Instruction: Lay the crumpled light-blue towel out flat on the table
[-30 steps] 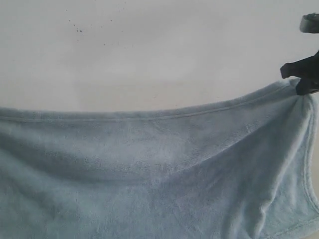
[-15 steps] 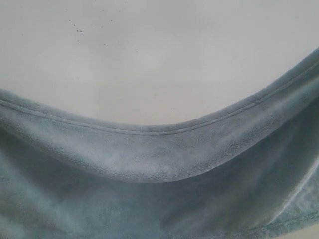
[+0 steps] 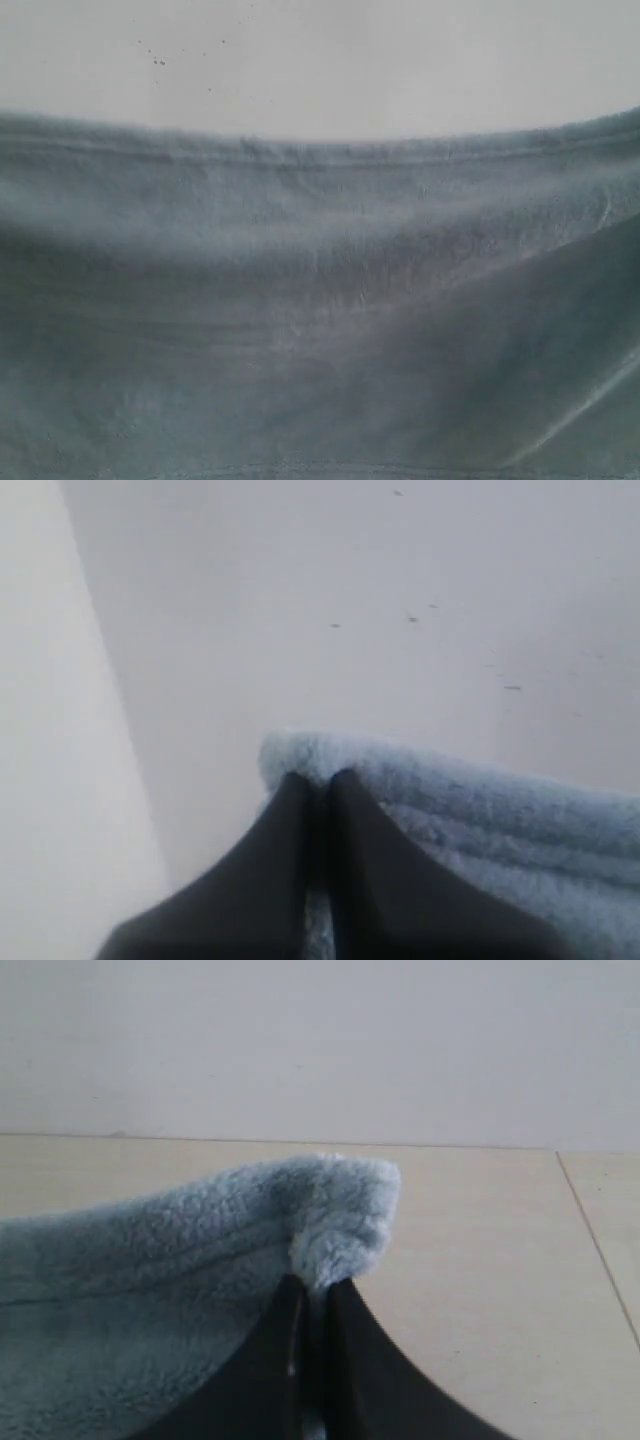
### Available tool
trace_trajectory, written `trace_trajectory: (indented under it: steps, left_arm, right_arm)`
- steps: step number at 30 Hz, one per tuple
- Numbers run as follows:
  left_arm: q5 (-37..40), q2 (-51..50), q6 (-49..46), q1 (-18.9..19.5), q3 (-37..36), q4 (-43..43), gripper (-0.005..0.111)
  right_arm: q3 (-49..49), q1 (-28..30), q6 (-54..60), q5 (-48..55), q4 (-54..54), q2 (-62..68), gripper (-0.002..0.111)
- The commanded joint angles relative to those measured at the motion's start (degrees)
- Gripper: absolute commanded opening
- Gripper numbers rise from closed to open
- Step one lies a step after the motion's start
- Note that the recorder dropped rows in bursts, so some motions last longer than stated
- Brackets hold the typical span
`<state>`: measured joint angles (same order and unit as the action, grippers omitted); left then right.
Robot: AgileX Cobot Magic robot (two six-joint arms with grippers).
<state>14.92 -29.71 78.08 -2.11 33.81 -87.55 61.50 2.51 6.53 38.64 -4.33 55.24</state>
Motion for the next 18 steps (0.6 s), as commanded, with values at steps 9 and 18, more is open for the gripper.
trace_trajectory:
  steps: [9,18]
  left_arm:
    - [17.4,4.5,-42.9,-8.5,1.2,37.4,0.004]
    - [24.2,11.4,-50.6,-8.5,3.6,47.6,0.004]
  right_arm:
    - [-0.2,-5.0,-10.5,3.2,16.1,-7.3,0.001]
    - [-3.0,-7.1,-12.0,6.9,18.2,-16.1,0.001]
